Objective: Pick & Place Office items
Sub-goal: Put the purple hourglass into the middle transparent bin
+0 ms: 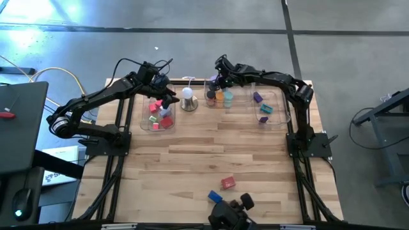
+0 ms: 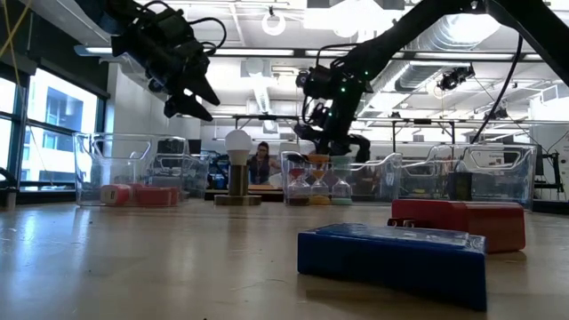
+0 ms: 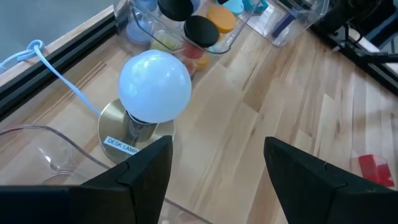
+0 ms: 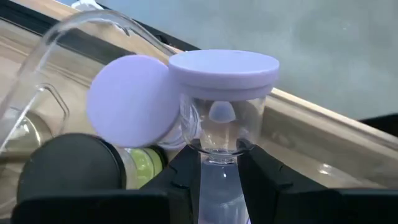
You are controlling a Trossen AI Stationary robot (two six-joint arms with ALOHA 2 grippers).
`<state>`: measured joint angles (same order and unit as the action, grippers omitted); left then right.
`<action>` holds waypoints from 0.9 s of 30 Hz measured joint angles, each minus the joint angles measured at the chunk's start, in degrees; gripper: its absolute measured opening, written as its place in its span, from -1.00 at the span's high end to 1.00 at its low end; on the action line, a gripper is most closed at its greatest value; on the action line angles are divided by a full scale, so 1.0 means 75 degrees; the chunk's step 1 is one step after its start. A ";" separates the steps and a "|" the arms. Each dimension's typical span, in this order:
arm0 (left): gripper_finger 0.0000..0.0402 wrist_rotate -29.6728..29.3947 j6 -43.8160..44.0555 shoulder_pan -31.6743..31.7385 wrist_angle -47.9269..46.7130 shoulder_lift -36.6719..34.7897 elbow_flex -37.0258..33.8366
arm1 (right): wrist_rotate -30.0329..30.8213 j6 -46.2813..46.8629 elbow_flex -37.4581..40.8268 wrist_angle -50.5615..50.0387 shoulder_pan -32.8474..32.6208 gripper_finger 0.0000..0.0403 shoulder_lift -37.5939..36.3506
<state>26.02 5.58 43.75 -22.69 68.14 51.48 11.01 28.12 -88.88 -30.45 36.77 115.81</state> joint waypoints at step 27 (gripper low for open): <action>-0.23 -0.0083 0.0860 -0.0002 0.1087 0.0000 0.0000 | 0.0622 -0.0466 0.1479 0.2544 -0.0609 0.62 -0.0023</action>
<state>25.40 12.03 43.73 -14.54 68.14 51.48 15.68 24.63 -77.79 -11.36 32.21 115.63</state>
